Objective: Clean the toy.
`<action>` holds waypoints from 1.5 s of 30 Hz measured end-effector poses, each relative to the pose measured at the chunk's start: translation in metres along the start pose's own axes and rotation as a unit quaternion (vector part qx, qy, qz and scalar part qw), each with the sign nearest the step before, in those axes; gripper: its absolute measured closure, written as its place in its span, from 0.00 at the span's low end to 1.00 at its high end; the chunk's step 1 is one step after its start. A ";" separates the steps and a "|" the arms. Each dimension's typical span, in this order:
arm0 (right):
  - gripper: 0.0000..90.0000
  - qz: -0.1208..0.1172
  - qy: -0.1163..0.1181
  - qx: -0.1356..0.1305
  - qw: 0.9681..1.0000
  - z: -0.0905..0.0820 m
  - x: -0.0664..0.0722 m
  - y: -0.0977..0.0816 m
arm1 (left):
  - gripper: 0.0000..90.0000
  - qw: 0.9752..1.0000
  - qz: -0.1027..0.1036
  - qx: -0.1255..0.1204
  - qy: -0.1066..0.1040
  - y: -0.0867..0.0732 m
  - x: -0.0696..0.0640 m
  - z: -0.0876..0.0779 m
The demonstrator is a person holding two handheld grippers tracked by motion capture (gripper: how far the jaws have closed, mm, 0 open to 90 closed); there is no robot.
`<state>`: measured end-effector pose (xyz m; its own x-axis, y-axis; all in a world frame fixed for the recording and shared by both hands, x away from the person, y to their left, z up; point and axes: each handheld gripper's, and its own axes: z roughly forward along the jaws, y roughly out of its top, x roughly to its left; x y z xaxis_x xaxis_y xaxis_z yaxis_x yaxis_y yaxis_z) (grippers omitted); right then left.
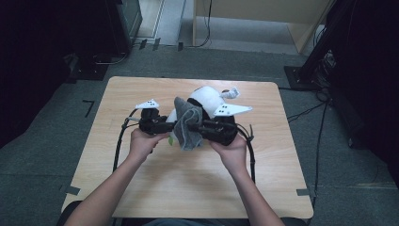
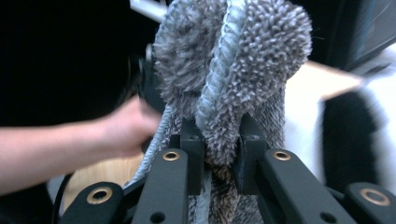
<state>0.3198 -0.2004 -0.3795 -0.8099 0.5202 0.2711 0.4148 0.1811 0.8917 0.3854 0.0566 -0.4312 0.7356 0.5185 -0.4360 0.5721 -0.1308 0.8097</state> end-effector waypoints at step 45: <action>0.88 -0.043 -0.083 0.169 0.981 0.078 -0.015 -0.087 | 0.55 0.997 -0.079 -0.024 -0.002 -0.002 0.016 -0.006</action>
<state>0.3283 -0.1591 -0.4890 -0.7803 0.6152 0.1124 0.4851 0.4820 0.7297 0.3941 0.0702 -0.4378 0.6383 0.5268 -0.5613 0.6633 -0.0065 0.7483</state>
